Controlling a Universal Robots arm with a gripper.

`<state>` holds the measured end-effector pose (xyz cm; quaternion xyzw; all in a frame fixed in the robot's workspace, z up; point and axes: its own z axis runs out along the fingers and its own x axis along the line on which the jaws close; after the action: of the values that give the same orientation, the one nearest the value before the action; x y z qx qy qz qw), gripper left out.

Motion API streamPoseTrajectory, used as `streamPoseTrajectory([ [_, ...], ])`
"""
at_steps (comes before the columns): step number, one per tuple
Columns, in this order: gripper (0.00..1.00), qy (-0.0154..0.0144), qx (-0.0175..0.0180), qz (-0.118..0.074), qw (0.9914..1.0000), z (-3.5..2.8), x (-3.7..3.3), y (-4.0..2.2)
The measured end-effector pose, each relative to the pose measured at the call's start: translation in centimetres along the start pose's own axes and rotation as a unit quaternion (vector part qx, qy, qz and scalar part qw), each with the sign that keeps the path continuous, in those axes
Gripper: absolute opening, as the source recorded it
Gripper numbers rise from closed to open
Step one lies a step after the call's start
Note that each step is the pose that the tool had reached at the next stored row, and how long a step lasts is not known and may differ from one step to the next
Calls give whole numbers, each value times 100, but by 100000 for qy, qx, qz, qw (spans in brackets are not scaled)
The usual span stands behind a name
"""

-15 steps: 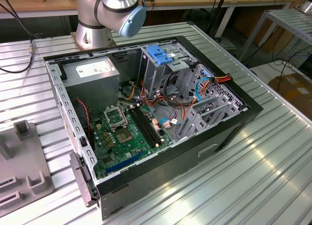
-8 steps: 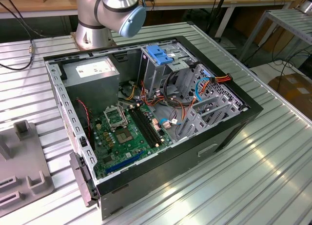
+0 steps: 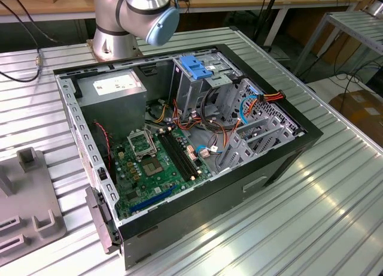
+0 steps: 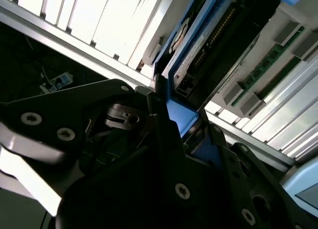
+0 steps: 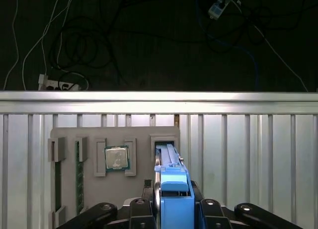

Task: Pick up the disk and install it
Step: 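Pick up the disk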

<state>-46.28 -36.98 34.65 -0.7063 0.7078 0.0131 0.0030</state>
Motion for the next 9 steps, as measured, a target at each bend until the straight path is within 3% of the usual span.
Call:
streamPoseTrajectory([
  [9, 37, 2, -2, -1, 100000, -235, -5, 3],
])
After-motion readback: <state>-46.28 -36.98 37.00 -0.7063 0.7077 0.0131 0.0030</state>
